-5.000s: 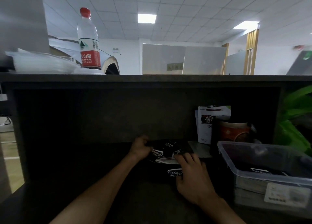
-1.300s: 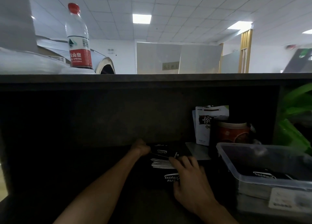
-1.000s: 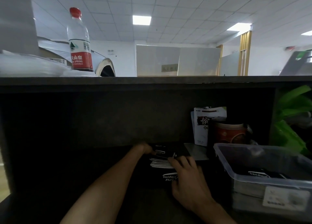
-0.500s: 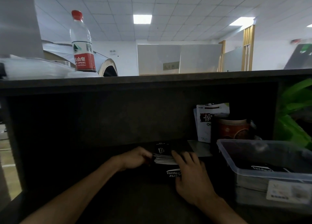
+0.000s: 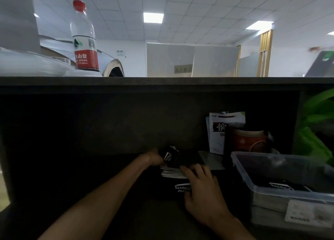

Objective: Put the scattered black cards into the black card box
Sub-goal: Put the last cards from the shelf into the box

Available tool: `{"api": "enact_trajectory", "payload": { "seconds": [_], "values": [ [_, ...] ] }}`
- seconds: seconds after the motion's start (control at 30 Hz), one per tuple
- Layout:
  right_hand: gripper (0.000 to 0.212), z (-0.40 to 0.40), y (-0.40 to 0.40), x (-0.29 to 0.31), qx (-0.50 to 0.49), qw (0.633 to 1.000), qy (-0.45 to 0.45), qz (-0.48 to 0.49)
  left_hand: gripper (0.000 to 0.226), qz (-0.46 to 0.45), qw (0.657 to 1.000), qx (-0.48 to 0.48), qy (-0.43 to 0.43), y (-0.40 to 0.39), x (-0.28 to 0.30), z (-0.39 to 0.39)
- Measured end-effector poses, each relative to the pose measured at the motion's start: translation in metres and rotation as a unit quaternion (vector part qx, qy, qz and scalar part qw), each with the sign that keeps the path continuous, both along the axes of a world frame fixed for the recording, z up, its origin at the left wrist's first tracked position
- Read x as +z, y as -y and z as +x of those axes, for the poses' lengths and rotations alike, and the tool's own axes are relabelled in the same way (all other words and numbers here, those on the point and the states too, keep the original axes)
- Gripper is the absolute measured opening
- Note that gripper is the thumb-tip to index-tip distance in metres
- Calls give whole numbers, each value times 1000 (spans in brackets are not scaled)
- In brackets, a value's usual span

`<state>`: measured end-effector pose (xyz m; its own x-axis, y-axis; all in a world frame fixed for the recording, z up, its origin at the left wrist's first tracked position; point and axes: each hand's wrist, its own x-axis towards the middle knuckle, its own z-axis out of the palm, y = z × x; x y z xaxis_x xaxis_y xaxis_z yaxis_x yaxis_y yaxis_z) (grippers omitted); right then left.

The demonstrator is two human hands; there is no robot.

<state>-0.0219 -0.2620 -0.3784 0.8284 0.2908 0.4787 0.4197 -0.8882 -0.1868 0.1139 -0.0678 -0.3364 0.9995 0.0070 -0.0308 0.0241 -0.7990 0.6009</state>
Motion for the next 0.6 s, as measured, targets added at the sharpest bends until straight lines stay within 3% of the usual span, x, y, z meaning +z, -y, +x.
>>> {"api": "enact_trajectory", "payload": {
  "seconds": [0.13,0.23,0.37,0.43,0.53,0.6],
  "values": [
    [73,-2,0,0,0,1000,-2,13,19,-101,984,17,148,-11,12,-31],
    [75,-3,-1,1,1,1000,-6,27,16,-83,976,-56,196,-18,22,-64],
    [83,-3,-2,2,-3,1000,-8,28,16,-141,973,-161,85,-24,25,-103],
    [84,-3,-2,2,-4,1000,-10,23,26,-223,967,-125,27,-19,19,-114],
    [75,-3,-2,2,-11,1000,-13,8,25,-373,927,-40,-15,8,2,-122],
    [74,-4,-3,2,-13,1000,-17,9,25,-422,905,-20,-44,30,-7,-126]
  ]
}}
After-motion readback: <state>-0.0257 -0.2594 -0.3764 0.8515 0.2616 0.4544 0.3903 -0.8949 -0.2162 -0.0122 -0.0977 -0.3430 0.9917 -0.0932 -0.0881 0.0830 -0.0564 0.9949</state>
